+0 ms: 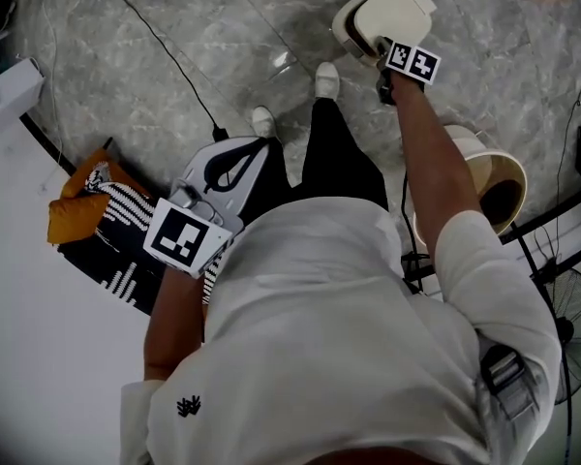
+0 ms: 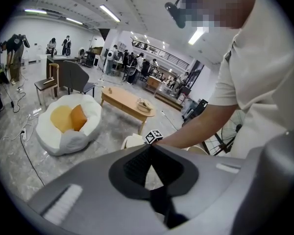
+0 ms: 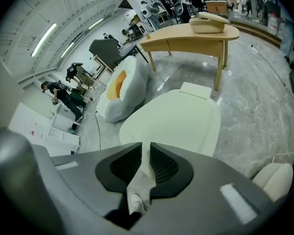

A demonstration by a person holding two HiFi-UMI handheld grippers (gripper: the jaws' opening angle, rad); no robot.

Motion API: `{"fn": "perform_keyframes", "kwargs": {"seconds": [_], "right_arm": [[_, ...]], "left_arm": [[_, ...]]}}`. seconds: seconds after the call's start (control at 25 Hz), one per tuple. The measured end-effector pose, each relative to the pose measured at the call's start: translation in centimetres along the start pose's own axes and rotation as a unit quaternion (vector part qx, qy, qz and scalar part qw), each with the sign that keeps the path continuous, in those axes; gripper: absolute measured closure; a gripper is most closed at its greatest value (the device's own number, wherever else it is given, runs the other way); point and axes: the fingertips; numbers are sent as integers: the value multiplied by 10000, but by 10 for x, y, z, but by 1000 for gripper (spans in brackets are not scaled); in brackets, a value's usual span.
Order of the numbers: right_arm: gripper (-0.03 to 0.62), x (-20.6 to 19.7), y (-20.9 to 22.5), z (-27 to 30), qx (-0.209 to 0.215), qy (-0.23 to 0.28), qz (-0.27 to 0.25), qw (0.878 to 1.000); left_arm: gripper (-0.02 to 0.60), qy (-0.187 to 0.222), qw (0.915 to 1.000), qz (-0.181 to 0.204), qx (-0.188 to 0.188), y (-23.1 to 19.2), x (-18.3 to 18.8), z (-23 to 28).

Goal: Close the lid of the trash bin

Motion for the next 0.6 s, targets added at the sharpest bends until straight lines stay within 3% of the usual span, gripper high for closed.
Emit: {"fn": "perform_keyframes", "kwargs": {"seconds": [0.6], "right_arm": [[542,-30,-4,42,-64,-347,-237,9991]], "left_arm": [[526,-110,9997,-194,67,-17,-17,-1]]}}
Point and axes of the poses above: the fingertips, and each gripper's own axes: z forward along the fingers, y to its right, x out of its top, and after that the axes turned 15 degrees about -x, right-handed
